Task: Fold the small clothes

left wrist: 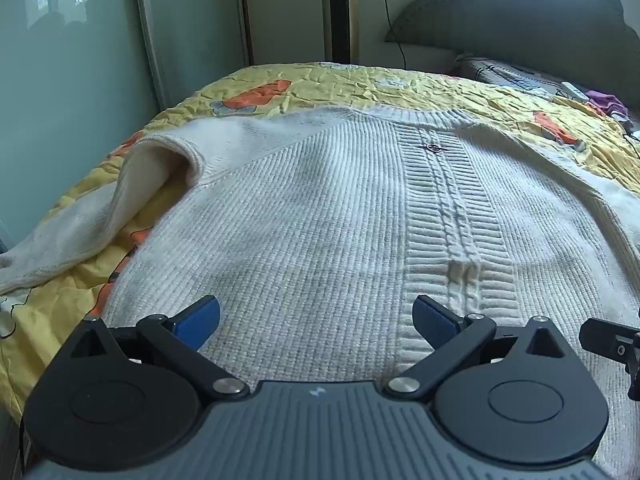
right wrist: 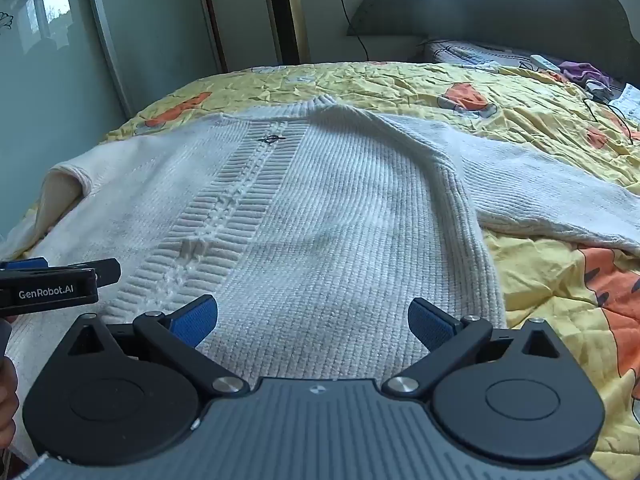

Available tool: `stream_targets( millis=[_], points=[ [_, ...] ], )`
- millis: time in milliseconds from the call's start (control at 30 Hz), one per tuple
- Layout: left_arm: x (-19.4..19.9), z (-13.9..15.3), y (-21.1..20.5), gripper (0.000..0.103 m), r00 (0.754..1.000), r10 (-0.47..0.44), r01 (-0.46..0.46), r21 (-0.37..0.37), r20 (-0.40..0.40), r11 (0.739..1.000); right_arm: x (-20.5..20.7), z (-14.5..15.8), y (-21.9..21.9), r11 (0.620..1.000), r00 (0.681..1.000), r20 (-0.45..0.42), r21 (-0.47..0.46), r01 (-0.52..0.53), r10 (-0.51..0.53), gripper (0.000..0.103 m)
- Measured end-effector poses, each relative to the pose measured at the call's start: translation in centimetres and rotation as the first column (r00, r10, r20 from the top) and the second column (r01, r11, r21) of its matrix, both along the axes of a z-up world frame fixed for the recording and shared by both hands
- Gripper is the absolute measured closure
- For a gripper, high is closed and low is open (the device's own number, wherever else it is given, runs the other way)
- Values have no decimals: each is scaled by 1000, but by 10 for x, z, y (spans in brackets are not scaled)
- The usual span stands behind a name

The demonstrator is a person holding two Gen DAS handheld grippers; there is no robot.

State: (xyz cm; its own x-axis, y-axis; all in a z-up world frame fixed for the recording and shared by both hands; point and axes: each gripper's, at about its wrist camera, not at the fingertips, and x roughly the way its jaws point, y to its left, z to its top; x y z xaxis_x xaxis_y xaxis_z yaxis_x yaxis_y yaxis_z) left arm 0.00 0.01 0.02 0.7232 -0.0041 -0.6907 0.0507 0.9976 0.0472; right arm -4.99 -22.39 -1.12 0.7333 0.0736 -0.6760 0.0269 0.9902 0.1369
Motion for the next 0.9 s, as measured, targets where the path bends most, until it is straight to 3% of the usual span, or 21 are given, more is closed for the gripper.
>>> stream_targets(
  millis=[900],
  points=[
    [-1, 0, -3, 0, 1000, -4, 3, 28, 18, 1000, 0, -5, -4, 1000, 1000, -7, 29, 10, -10, 0]
  ],
)
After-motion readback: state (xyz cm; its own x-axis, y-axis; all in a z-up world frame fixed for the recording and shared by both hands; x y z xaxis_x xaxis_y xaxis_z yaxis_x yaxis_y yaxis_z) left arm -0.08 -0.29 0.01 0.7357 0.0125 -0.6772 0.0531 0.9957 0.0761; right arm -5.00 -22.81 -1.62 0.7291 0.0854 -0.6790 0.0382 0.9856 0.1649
